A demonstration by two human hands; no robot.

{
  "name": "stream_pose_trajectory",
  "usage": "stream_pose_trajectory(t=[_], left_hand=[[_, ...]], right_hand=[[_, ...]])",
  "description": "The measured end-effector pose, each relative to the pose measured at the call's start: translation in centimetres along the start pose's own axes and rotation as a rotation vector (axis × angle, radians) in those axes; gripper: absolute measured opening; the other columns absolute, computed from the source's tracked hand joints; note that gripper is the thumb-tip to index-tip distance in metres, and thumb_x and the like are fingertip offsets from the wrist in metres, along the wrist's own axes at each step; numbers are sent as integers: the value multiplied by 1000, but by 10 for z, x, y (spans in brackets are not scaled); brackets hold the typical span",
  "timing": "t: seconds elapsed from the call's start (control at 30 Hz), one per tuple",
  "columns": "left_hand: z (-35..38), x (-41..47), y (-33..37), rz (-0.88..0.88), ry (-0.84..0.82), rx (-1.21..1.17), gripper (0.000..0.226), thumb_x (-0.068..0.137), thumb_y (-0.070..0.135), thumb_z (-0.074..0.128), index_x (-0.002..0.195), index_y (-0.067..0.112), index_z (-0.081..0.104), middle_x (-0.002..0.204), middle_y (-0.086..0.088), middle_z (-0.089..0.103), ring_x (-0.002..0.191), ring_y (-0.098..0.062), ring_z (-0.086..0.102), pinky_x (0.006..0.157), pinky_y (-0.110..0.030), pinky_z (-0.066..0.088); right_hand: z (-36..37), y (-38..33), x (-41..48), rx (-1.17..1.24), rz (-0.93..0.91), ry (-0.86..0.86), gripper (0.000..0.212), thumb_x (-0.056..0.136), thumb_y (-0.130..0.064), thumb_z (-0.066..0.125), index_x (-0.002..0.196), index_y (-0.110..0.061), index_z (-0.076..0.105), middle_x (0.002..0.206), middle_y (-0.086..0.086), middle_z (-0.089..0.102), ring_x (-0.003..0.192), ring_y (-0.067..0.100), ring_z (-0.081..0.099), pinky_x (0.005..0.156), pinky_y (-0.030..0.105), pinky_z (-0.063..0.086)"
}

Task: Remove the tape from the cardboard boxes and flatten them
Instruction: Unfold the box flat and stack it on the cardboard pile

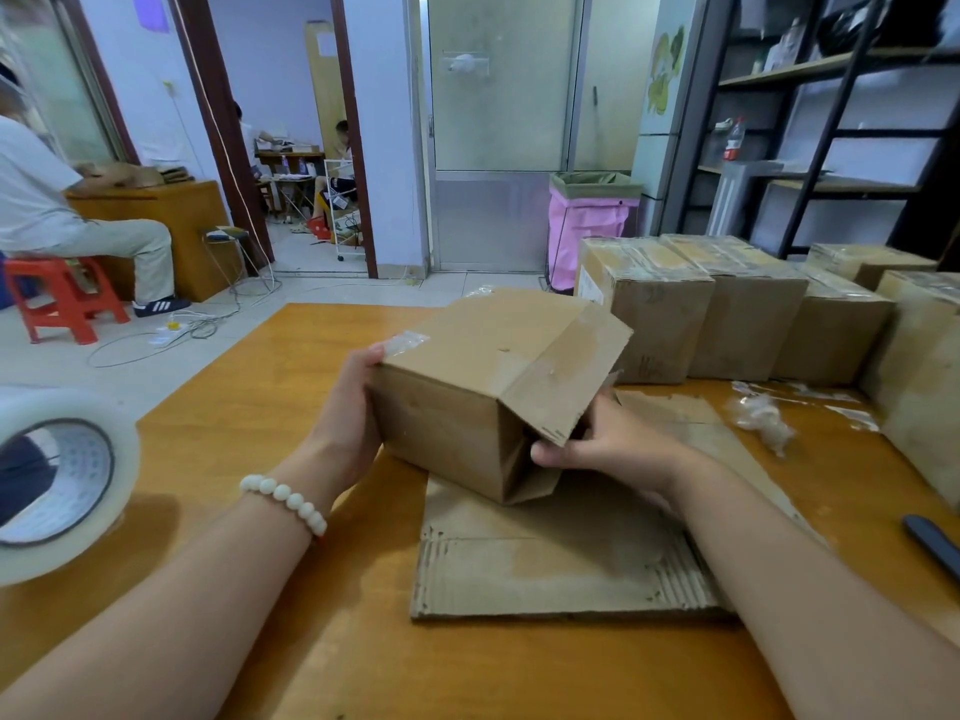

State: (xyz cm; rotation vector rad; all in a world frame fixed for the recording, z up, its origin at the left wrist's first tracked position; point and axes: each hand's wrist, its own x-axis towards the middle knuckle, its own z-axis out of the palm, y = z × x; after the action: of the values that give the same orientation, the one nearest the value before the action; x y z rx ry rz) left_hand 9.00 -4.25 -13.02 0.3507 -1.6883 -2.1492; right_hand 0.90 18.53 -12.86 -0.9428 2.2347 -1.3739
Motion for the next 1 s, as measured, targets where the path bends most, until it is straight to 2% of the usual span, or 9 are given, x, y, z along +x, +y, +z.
stream_pose_trajectory(t=[0.13,0.23,0.3,0.37,0.53,0.63,0.77,0.9,1.0], left_hand=[[1,-1,1,11,13,18,43,99,40,32,123,19,61,115,-3,70,112,-19,60,84,-31,44],[2,-3,1,12,-11,16,41,99,38,31,108,18,65,95,0,74,94,-16,63,79,-31,45],[2,-3,2,25,-2,6,38,99,33,31,104,15,64,91,-2,70,89,-18,59,75,-32,43],[1,-2,3,80,32,26,34,95,30,34,111,14,60,101,-4,64,90,-17,52,74,-31,39],[4,-4,1,208,84,87,59,69,36,48,123,12,44,133,-11,50,107,-14,50,86,-28,43],[6,-6,-4,214,12,98,58,74,57,48,121,23,50,140,0,50,131,-13,43,111,-43,31],[9,0,-6,109,54,50,39,97,48,43,129,27,47,135,7,49,130,-14,40,102,-41,36],[4,6,-7,-208,4,-315,89,73,46,73,145,17,28,145,-19,38,121,-33,50,87,-45,52],[-1,2,-6,-281,-148,-482,107,63,67,66,148,15,27,137,-25,48,113,-42,59,83,-51,56]], right_hand=[[17,-1,1,-286,-49,82,129,28,-82,70,143,-43,26,148,-11,17,142,14,10,119,37,15],[31,-7,-1,-315,-88,136,109,50,-76,70,143,-44,23,150,-9,19,143,20,11,118,42,19],[32,-11,1,-260,-169,231,90,70,-53,75,144,-35,27,145,-11,21,143,18,12,119,38,16],[29,-11,4,-245,-201,294,76,83,-36,70,145,-28,29,143,-8,21,143,13,10,118,31,11],[27,-6,9,-212,-168,231,43,93,-32,57,134,-22,49,133,-5,48,126,11,42,107,31,35],[26,-5,12,-34,-145,269,37,92,-32,58,126,-20,51,121,-9,56,118,10,50,101,25,38],[23,-4,19,352,-160,342,13,96,-15,52,102,-26,57,107,-10,65,109,12,59,105,38,42],[17,-8,19,886,-136,221,21,86,-24,49,105,-22,58,99,-7,72,97,13,65,94,41,50],[13,-6,17,1018,-36,77,33,80,-31,48,111,-23,57,108,-2,68,102,18,62,87,41,50]])
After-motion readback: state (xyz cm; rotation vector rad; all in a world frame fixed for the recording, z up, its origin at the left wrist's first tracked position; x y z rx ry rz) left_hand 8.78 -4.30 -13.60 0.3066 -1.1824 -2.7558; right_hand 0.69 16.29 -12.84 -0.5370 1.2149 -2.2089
